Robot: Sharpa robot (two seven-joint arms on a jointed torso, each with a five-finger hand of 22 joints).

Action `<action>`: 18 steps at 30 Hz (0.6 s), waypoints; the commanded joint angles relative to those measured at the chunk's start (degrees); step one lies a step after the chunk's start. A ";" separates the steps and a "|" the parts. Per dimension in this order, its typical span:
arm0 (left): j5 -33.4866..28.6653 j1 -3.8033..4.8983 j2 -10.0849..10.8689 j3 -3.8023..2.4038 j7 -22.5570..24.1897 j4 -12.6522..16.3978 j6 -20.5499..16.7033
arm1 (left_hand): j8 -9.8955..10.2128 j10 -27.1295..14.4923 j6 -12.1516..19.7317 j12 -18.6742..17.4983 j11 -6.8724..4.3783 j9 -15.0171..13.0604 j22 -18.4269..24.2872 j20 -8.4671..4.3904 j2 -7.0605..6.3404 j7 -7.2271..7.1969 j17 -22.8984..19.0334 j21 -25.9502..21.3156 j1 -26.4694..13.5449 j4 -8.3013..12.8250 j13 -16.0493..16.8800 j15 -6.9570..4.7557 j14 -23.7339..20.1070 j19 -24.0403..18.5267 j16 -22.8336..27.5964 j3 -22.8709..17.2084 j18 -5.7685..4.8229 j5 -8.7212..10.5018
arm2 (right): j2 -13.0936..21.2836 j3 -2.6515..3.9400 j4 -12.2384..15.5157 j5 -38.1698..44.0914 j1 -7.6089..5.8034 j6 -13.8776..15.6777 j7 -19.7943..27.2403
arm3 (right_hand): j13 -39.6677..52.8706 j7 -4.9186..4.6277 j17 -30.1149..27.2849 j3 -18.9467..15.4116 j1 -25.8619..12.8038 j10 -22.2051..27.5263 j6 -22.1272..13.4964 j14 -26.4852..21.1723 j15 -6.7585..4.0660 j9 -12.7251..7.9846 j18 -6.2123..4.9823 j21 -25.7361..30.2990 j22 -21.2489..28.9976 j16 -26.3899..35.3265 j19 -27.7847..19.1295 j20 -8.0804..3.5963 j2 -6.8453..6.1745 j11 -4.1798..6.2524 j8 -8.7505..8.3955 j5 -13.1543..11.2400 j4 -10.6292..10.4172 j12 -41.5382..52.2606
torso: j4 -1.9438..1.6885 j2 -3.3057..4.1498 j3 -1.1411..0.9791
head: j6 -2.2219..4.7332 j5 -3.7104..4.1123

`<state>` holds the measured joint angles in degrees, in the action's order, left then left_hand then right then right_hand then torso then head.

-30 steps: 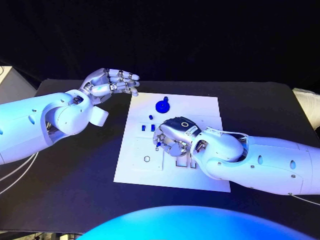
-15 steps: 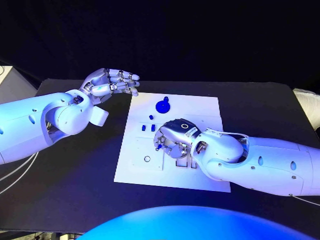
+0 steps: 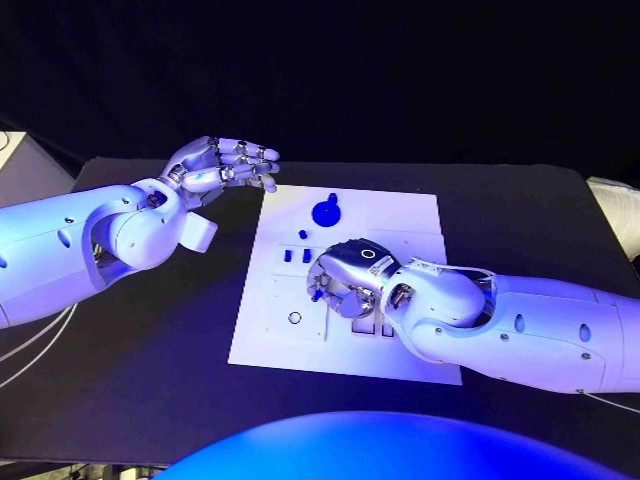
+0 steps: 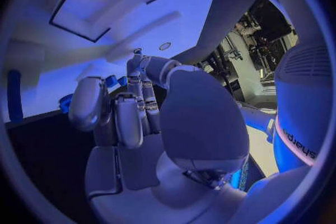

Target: Assemble the parts on the task board

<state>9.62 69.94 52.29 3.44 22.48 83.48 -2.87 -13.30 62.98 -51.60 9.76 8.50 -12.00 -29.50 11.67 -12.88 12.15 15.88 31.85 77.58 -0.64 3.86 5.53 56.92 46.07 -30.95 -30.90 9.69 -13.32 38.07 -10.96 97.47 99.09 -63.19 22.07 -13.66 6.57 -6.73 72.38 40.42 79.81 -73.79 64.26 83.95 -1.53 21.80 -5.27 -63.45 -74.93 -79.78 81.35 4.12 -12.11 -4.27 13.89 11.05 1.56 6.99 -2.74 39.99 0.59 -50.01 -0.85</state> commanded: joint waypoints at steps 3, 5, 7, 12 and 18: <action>-0.42 0.02 -0.02 -0.04 0.14 0.14 0.60 | 0.39 -0.05 0.08 -0.27 0.24 0.10 0.21 0.10 -0.18 0.30 0.19 -0.46 0.37 -0.17 0.10 0.09 0.27 0.46 0.49 0.46 0.58 0.06 | -0.27 -0.01 -0.21 0.93 0.24 -0.58 -0.06 | 0.04 -0.21 -0.03 0.21 -0.38 -1.80 0.21 2.78 -0.20 0.07 0.33 0.06 -7.38 -0.07 -0.07 -0.14 0.11 1.49 0.17 0.01 0.02 -0.08 | -0.01 0.03 -0.03 | 0.01 0.08; -0.42 0.02 0.00 -0.04 0.11 0.16 0.63 | 0.39 -0.05 0.08 -0.27 0.24 0.10 0.21 0.10 -0.18 0.30 0.19 -0.46 0.37 -0.17 0.10 0.09 0.27 0.46 0.49 0.46 0.58 0.06 | -0.36 -0.01 -0.30 1.00 0.29 -0.64 -0.08 | 0.04 -0.21 -0.03 0.21 -0.38 -1.80 0.21 2.78 -0.20 0.07 0.33 0.06 -7.38 -0.07 -0.07 -0.14 0.11 1.49 0.17 0.01 0.02 -0.08 | 0.00 0.03 -0.02 | 0.01 0.09; -0.42 0.02 0.02 -0.04 0.08 0.18 0.64 | 0.39 -0.05 0.08 -0.27 0.24 0.10 0.21 0.10 -0.18 0.30 0.19 -0.46 0.37 -0.17 0.10 0.09 0.27 0.46 0.49 0.46 0.58 0.06 | -0.45 -0.01 -0.38 1.04 0.34 -0.68 -0.09 | 0.04 -0.21 -0.03 0.21 -0.38 -1.80 0.21 2.78 -0.20 0.07 0.33 0.06 -7.38 -0.07 -0.07 -0.14 0.11 1.49 0.17 0.01 0.02 -0.08 | 0.01 0.04 0.01 | 0.01 0.12; -0.42 0.02 0.05 -0.04 0.01 0.22 0.67 | 0.39 -0.05 0.08 -0.27 0.24 0.10 0.21 0.10 -0.18 0.30 0.19 -0.46 0.37 -0.17 0.10 0.09 0.27 0.46 0.49 0.46 0.58 0.06 | -0.67 -0.02 -0.67 1.12 0.42 -1.15 -0.25 | 0.04 -0.21 -0.03 0.21 -0.38 -1.80 0.21 2.78 -0.20 0.07 0.33 0.06 -7.38 -0.07 -0.07 -0.14 0.11 1.49 0.17 0.01 0.02 -0.08 | 0.02 0.03 0.02 | 0.01 0.15; -0.42 0.02 0.08 -0.04 -0.09 0.26 0.74 | 0.40 -0.07 0.10 -0.29 0.24 0.11 0.24 0.11 -0.18 0.30 0.22 -0.52 0.37 -0.18 0.11 0.10 0.26 0.47 0.54 0.50 0.58 0.06 | -0.91 -0.04 -1.12 1.84 0.47 -2.15 -0.95 | 0.06 -0.22 -0.06 0.26 -0.45 -1.84 0.18 2.77 -0.19 0.11 0.32 0.09 -7.42 -0.09 -0.10 -0.13 0.17 1.48 0.16 -0.02 0.10 -0.18 | 0.03 -0.02 0.01 | 0.01 0.21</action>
<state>9.58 69.94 52.39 3.44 22.23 83.56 -2.83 -13.10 62.98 -51.60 9.76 8.50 -11.95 -29.35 11.67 -12.88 12.15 16.02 31.55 77.58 -0.87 3.91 5.53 56.92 46.07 -30.57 -30.67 9.69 -13.32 37.23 -10.96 96.44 99.56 -62.81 21.61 -14.03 6.55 -6.83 72.38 40.39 79.84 -73.79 64.37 83.95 -1.52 21.82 -5.27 -63.45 -74.91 -79.78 81.35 4.12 -12.14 -4.26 13.83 10.94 1.58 6.80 -2.72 40.00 0.60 -50.01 -0.66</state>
